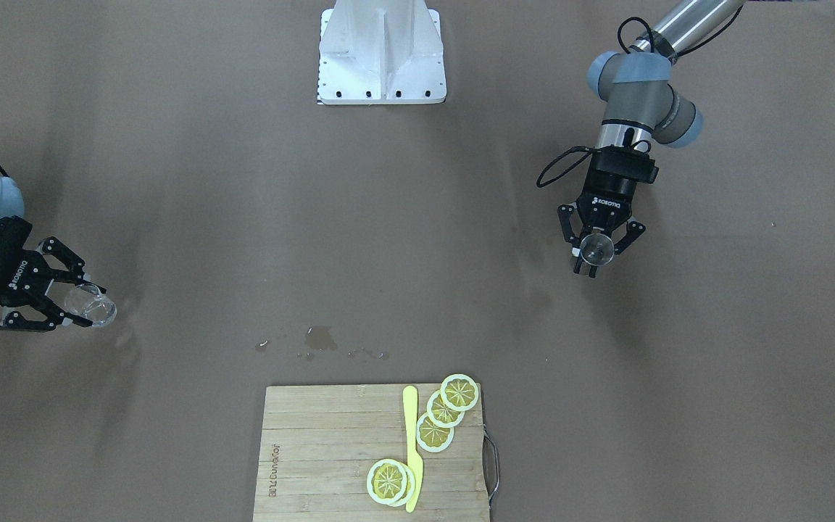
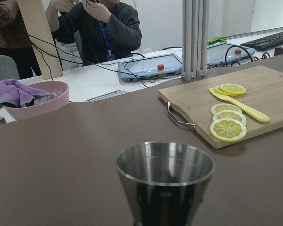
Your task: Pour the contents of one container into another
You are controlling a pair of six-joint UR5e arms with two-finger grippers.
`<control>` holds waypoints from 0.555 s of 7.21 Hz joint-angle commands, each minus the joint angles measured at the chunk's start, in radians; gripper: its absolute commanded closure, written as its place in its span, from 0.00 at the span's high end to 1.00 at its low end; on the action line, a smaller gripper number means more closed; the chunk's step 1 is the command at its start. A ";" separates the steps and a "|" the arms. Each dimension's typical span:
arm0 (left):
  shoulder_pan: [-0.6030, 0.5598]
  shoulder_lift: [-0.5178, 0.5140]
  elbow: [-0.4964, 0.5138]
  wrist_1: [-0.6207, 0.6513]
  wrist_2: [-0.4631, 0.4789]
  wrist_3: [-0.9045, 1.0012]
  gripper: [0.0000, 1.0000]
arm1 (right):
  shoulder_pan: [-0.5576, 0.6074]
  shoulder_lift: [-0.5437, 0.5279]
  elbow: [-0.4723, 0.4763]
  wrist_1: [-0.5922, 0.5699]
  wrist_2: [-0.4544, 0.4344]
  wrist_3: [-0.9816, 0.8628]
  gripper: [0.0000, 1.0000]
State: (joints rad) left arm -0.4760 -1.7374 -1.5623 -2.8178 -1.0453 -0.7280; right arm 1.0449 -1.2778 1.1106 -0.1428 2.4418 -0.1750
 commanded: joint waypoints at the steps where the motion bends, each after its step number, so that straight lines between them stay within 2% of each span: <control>1: 0.002 -0.010 0.022 -0.012 -0.001 -0.001 0.00 | -0.034 -0.008 0.000 0.003 -0.024 0.000 0.00; 4: 0.004 -0.010 0.048 -0.015 -0.001 -0.030 0.00 | -0.048 -0.015 -0.002 0.003 -0.038 -0.001 0.00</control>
State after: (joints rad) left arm -0.4731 -1.7470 -1.5257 -2.8316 -1.0462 -0.7405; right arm 1.0009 -1.2905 1.1098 -0.1396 2.4078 -0.1762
